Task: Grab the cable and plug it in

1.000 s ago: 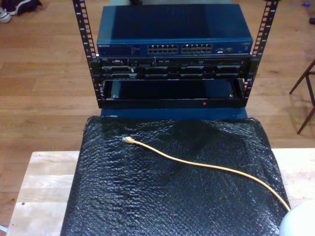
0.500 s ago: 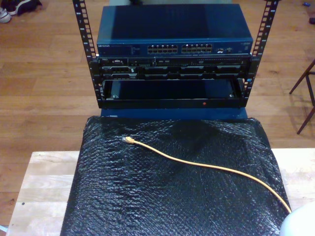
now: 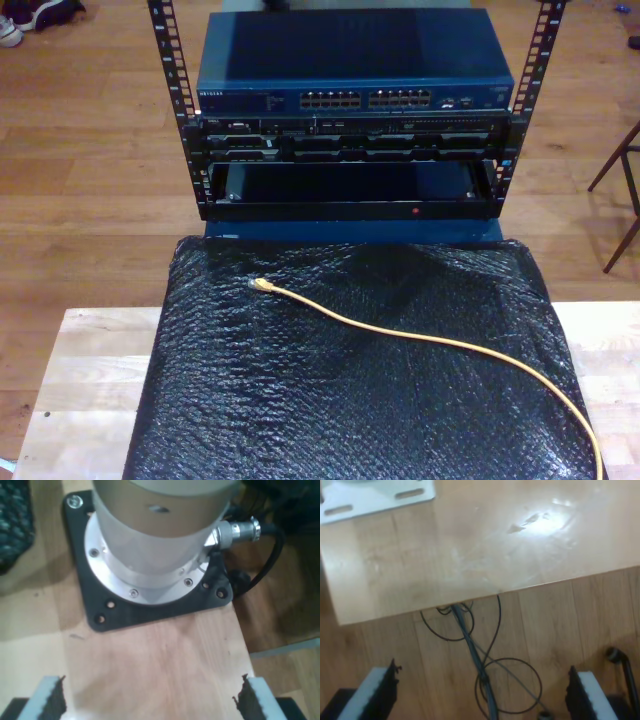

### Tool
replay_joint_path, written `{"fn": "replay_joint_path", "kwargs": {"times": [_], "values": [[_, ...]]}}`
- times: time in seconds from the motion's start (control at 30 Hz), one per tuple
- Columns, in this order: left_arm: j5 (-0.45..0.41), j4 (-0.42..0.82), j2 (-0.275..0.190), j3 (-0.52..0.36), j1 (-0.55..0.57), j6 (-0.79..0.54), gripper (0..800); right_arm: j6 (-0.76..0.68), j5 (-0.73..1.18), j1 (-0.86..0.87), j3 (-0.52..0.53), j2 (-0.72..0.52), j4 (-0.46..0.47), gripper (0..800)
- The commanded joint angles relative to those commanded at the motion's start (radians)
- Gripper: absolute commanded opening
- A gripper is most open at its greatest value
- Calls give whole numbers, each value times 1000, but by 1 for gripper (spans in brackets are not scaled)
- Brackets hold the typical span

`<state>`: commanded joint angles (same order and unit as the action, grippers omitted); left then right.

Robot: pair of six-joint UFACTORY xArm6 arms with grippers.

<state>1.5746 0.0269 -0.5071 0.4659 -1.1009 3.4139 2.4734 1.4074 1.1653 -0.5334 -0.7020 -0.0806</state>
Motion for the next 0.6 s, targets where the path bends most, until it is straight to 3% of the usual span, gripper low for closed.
{"fn": "replay_joint_path", "kwargs": {"times": [0.2,0.6], "values": [[2,-25,0,6,112,112,800,-184,25,-123,-55,21,-20,798],[25,-147,3,31,288,311,800,-321,195,-192,-210,75,-239,796]]}}
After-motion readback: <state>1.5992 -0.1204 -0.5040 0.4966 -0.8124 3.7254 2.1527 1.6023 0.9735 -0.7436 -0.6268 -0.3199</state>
